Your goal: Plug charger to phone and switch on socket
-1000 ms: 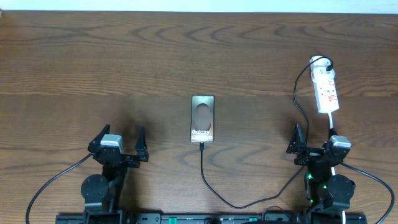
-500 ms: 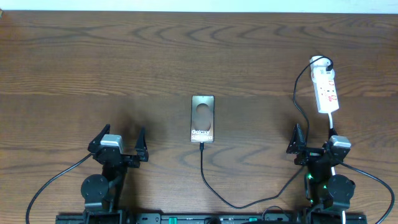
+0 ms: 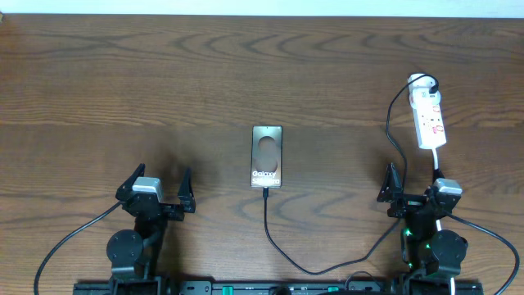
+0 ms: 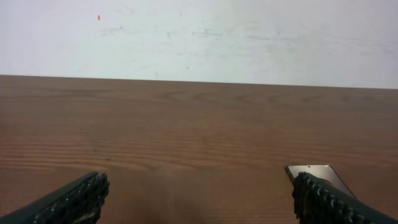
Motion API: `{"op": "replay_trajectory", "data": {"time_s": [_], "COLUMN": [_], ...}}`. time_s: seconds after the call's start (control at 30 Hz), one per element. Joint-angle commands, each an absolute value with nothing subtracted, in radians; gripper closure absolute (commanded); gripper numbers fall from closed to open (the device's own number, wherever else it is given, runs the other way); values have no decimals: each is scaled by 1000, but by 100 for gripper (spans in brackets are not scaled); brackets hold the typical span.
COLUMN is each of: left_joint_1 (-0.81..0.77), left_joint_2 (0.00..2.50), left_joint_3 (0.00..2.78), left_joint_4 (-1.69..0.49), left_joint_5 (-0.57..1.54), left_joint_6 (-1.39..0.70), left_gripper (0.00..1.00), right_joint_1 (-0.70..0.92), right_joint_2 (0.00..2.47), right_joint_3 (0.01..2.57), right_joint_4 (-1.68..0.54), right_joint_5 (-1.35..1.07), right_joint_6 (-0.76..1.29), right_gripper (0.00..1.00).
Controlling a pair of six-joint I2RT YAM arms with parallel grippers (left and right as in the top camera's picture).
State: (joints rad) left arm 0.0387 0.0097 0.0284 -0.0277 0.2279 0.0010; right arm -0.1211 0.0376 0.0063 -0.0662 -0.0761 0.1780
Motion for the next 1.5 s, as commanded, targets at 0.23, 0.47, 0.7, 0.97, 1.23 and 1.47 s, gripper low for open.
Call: {"op": "replay_trajectory", "data": {"time_s": [0.23,0.47,0.7,0.97,1.23,1.47], "left_joint_1": [45,45,45,45,75,89], "left_joint_2": [1,1,1,1,1,1], "left_joint_3": [4,4,4,4,4,4], "left_joint_4": [-52,-52,-52,-55,-56,-51], "left_joint_5": [255,255,249,217,217,217], "left_joint_6": [20,27,57,56,43,41], "left_gripper": [4,4,4,4,4,4], "right_joint_1": [-114,-114,-114,-114,-114,-114], "right_joint_2": [38,38,38,38,38,38], "right_joint_3": [5,6,6,6,6,6], "right_joint_4": [-71,-71,-71,-71,-71,-71], "right_joint_5": [-70,-70,-70,-70,-70,-70], "right_joint_6": [170,171,171,171,171,170], "right_gripper": [1,1,1,1,1,1]}}
